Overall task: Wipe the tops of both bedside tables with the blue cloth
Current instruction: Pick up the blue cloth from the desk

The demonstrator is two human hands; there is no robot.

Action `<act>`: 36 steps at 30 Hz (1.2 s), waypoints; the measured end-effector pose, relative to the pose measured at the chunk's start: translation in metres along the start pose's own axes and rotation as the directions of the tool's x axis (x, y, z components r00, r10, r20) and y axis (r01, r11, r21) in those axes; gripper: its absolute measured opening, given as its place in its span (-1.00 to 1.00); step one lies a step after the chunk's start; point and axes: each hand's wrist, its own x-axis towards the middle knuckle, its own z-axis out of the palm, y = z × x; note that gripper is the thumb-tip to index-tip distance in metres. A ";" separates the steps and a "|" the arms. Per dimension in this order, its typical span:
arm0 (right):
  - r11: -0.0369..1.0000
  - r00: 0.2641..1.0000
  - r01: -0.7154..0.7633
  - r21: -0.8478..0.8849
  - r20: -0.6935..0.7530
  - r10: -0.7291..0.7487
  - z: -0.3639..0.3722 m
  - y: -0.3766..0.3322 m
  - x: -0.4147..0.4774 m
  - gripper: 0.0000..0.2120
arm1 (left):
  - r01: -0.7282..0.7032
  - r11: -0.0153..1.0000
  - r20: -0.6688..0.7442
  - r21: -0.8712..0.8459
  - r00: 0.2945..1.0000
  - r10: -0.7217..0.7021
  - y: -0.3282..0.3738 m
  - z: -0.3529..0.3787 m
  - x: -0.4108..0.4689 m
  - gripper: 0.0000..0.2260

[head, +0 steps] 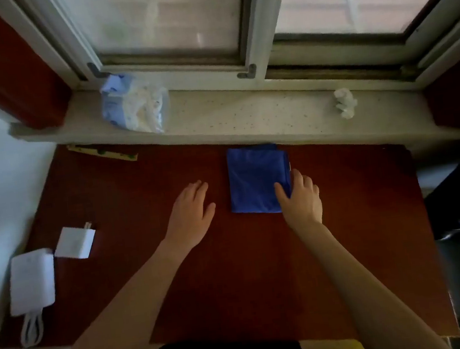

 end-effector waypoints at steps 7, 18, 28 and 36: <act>0.958 0.958 -0.281 -0.060 0.039 0.283 0.025 -0.022 0.023 -0.21 | -0.016 0.993 0.050 0.116 0.999 0.010 -0.023 0.016 0.038 -0.47; 0.511 0.808 -0.586 0.629 0.411 0.421 0.017 -0.033 0.032 -0.51 | -0.048 0.986 0.082 0.157 0.996 0.035 -0.026 0.017 0.029 -0.44; 0.598 0.963 -0.269 0.755 0.204 0.175 -0.033 -0.043 -0.023 -0.86 | -0.023 0.997 0.014 -0.079 1.000 0.024 0.006 -0.024 -0.014 -0.63; 0.531 0.980 -0.195 0.825 0.148 0.131 -0.078 0.002 -0.116 -0.80 | -0.077 0.976 -0.207 -0.203 0.978 0.034 0.041 -0.027 -0.117 -0.65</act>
